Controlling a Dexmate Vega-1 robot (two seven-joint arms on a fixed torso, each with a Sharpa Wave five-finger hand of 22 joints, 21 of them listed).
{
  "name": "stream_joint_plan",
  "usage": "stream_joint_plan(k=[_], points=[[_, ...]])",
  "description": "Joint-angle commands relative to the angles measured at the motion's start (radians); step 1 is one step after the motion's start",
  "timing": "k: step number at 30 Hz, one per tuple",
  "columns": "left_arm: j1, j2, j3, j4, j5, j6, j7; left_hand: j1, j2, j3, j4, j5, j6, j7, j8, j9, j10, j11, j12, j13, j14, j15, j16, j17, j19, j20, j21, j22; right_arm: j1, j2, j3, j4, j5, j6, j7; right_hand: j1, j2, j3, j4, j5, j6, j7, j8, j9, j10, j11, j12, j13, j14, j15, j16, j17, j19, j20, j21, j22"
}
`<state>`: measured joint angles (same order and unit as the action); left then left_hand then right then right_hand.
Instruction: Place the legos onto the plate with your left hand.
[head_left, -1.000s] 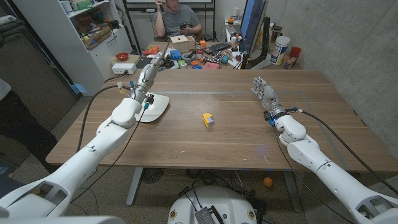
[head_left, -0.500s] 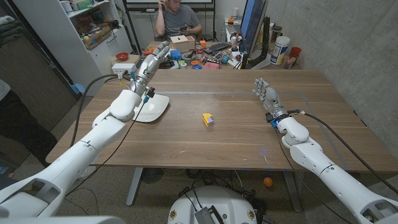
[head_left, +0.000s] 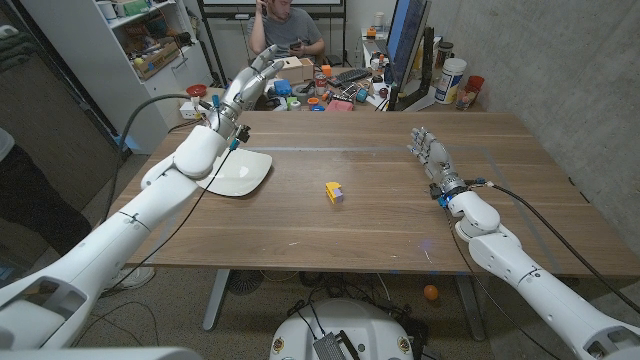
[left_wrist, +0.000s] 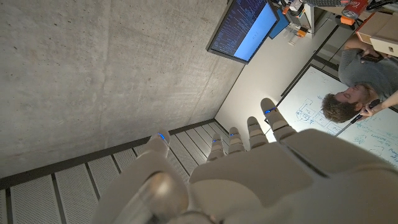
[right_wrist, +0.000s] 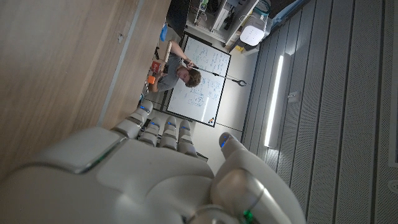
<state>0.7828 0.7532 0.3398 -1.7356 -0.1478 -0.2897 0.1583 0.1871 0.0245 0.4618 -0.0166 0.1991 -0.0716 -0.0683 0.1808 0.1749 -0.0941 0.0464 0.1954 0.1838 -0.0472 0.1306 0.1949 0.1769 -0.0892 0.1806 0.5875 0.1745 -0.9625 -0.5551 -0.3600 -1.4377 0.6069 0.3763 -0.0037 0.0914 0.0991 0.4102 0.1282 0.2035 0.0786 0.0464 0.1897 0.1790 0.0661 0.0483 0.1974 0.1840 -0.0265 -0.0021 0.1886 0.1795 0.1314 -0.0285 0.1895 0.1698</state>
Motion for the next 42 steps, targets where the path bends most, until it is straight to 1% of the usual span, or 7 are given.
stream_joint_plan(k=[1, 10, 18, 29, 34, 39, 42], points=[[-0.056, 0.021, 0.03, -0.071, 0.124, 0.062, -0.068, 0.014, -0.005, 0.001, -0.012, -0.004, -0.007, -0.01, -0.001, 0.001, -0.012, 0.001, 0.0, 0.004, -0.009, 0.0, -0.004, 0.003, -0.003, 0.0, -0.008, 0.005, -0.04, -0.006, 0.02, -0.013, 0.008, 0.027, 0.002, 0.002, 0.016, 0.005, -0.004, 0.007, 0.011, -0.001, 0.005, 0.006, 0.007, 0.003, 0.002, 0.002, 0.003, 0.003, 0.001, 0.001, 0.004, 0.001, 0.008, 0.004], [-0.129, 0.006, 0.083, -0.082, 0.162, 0.061, -0.144, 0.025, -0.03, -0.008, -0.033, -0.007, -0.009, -0.038, 0.002, 0.001, -0.007, -0.007, 0.005, 0.005, -0.006, 0.0, -0.003, 0.003, 0.004, 0.027, -0.016, 0.006, -0.052, -0.005, 0.024, -0.015, 0.008, 0.041, 0.003, 0.001, 0.015, 0.004, -0.004, 0.007, 0.013, 0.0, 0.005, 0.006, 0.008, 0.003, 0.001, 0.002, 0.003, 0.005, 0.0, 0.001, 0.005, 0.004, 0.008, 0.004], [-0.184, -0.011, 0.122, -0.084, 0.201, 0.053, -0.195, 0.032, -0.045, -0.013, -0.046, -0.007, -0.01, -0.063, 0.003, 0.002, -0.003, -0.013, 0.008, 0.005, -0.006, 0.0, -0.003, 0.004, 0.01, 0.031, -0.02, 0.007, -0.059, -0.003, 0.028, -0.014, 0.008, 0.048, -0.003, 0.001, 0.015, 0.004, -0.004, 0.007, 0.013, -0.002, 0.004, 0.006, 0.007, 0.002, 0.0, 0.002, 0.003, 0.004, 0.0, 0.001, 0.004, 0.003, 0.007, 0.004], [-0.246, -0.017, 0.162, -0.096, 0.252, 0.038, -0.269, 0.041, -0.068, -0.023, -0.062, -0.004, 0.003, -0.075, 0.008, 0.002, 0.008, -0.021, 0.013, 0.006, 0.003, -0.004, 0.0, 0.004, 0.019, 0.034, -0.025, 0.009, -0.055, 0.001, 0.031, 0.001, 0.012, 0.057, 0.005, 0.0, 0.014, 0.004, -0.004, 0.007, 0.014, -0.003, 0.004, 0.006, 0.008, 0.002, -0.001, 0.002, 0.004, 0.005, 0.0, 0.001, 0.004, 0.003, 0.007, 0.004], [-0.274, -0.019, 0.181, -0.1, 0.277, 0.024, -0.307, 0.044, -0.079, -0.028, -0.068, -0.002, 0.007, -0.088, 0.01, 0.002, 0.008, -0.023, 0.013, 0.006, 0.001, -0.005, -0.001, 0.005, 0.023, 0.034, -0.027, 0.009, -0.047, 0.004, 0.03, 0.014, 0.015, 0.059, 0.012, 0.0, 0.014, 0.003, -0.004, 0.007, 0.015, -0.003, 0.004, 0.006, 0.011, 0.003, 0.0, 0.003, 0.004, 0.004, 0.0, 0.001, 0.004, 0.003, 0.007, 0.004], [-0.303, -0.023, 0.201, -0.102, 0.303, 0.011, -0.348, 0.047, -0.091, -0.035, -0.074, 0.0, 0.016, -0.106, 0.012, 0.003, 0.014, -0.026, 0.015, 0.006, 0.005, -0.006, 0.0, 0.005, 0.026, 0.034, -0.03, 0.01, -0.04, 0.007, 0.03, 0.026, 0.016, 0.062, 0.017, -0.001, 0.013, 0.003, -0.004, 0.007, 0.015, -0.002, 0.004, 0.006, 0.012, 0.003, 0.0, 0.003, 0.005, 0.006, 0.0, 0.001, 0.004, 0.005, 0.008, 0.004], [-0.316, -0.026, 0.212, -0.107, 0.331, 0.006, -0.363, 0.051, -0.099, -0.039, -0.079, 0.003, 0.019, -0.123, 0.012, 0.003, 0.016, -0.029, 0.016, 0.006, 0.012, -0.012, 0.002, 0.005, 0.032, 0.034, -0.032, 0.01, -0.037, 0.01, 0.03, 0.034, 0.019, 0.065, 0.02, -0.001, 0.013, 0.003, -0.004, 0.007, 0.015, -0.001, 0.004, 0.006, 0.013, 0.005, -0.001, 0.003, 0.005, 0.006, 0.0, 0.001, 0.004, 0.007, 0.008, 0.004]])
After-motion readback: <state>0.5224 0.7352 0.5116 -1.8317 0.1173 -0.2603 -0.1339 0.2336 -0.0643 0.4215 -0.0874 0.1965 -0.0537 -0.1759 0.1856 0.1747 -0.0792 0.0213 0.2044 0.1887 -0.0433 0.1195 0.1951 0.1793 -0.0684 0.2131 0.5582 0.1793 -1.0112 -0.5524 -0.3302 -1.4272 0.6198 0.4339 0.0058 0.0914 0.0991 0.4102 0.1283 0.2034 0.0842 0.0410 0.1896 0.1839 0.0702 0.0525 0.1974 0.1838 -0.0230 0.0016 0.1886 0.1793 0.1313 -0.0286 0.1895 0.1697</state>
